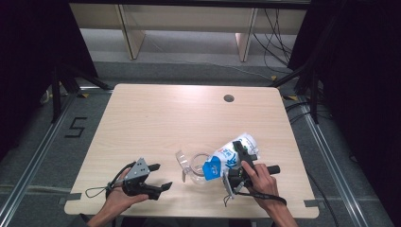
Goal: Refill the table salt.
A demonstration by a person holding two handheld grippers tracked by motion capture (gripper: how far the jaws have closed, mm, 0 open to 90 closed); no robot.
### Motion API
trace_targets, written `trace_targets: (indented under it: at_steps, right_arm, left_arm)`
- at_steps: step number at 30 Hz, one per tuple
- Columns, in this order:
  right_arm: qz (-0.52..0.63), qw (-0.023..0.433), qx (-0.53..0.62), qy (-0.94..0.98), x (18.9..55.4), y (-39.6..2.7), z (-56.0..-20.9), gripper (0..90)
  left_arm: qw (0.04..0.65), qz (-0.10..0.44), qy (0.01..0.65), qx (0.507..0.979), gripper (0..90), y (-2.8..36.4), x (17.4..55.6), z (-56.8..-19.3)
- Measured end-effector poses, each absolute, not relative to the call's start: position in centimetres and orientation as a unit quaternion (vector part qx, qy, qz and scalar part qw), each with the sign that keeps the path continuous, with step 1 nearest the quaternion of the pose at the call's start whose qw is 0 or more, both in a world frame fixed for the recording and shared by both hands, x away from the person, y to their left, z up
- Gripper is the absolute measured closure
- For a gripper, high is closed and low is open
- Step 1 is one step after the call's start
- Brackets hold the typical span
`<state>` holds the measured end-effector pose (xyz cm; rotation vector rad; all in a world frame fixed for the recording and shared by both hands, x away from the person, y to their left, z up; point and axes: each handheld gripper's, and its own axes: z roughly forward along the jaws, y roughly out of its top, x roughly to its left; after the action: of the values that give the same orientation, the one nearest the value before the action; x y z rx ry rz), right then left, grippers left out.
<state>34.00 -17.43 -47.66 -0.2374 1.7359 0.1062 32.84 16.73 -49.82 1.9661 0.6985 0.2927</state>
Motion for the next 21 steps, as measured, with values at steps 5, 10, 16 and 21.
trace_targets:
  at_steps: [5,10,16,21]
  right_arm:
    - [0.045,0.636,-0.081,0.766,33.73,-17.45,-47.9,45.9]
    - [0.037,0.64,-0.095,0.761,33.83,-17.36,-47.88,46.3]
    - [0.032,0.641,-0.093,0.761,33.84,-17.4,-47.83,46.4]
    - [0.011,0.647,-0.124,0.752,34.0,-17.24,-47.44,46.4]
  left_arm:
    - [0.494,0.121,0.288,0.811,17.9,16.72,32.84,-49.84]
    - [0.495,0.12,0.288,0.811,17.9,16.71,32.83,-49.84]
    - [0.496,0.119,0.289,0.81,17.9,16.65,32.83,-49.88]
    - [0.481,0.128,0.283,0.82,17.9,16.86,32.89,-49.78]
